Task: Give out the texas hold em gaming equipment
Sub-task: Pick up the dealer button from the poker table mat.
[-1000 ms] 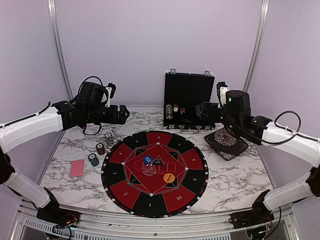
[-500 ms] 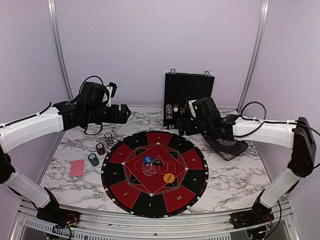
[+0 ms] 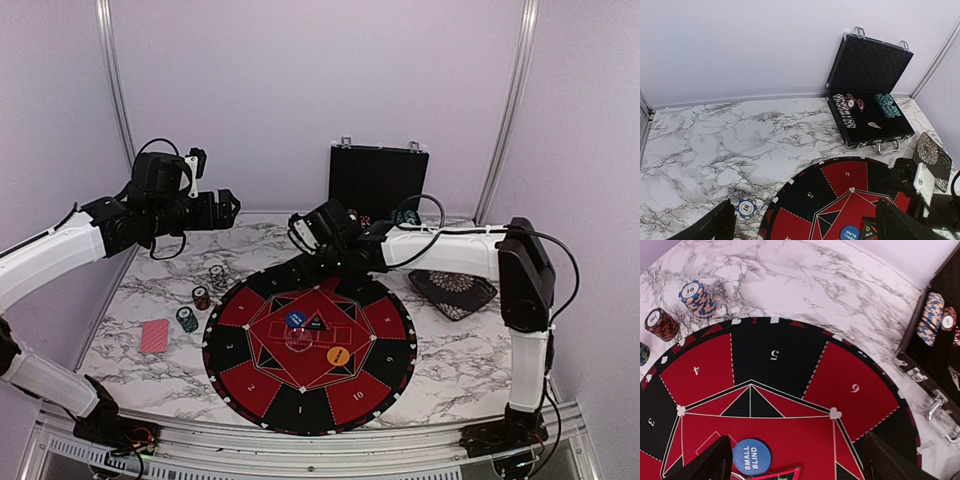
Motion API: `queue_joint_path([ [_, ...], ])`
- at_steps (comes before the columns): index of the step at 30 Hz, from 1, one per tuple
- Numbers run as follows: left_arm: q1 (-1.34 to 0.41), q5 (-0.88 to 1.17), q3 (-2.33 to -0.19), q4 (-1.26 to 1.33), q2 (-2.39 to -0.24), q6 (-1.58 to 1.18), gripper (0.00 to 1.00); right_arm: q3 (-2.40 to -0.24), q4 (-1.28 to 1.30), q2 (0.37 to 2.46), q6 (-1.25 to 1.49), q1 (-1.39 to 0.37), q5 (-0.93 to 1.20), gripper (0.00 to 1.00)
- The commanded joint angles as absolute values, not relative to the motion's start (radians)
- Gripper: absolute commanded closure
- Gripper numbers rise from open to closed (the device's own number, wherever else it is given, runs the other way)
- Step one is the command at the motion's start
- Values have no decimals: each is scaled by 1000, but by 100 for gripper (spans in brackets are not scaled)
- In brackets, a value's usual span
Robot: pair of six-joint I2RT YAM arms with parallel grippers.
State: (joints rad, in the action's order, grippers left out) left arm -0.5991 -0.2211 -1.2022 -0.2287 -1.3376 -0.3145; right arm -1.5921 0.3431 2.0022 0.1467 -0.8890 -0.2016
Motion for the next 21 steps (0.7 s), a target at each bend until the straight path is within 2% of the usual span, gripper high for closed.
queue_joint_path([
  [1,-578,-241,-1191,-232,-1306,-303,1,-1733,481,2128,124,-925,-134,14],
  [6,-562,-232,-1189,-248,-1307,-288,1,-1844,590,2231,148,-940,-114,19],
  [21,-539,-215,-1189,-256,-1337,-298,1,-1764,671,2213,226,-1032,-31,30],
])
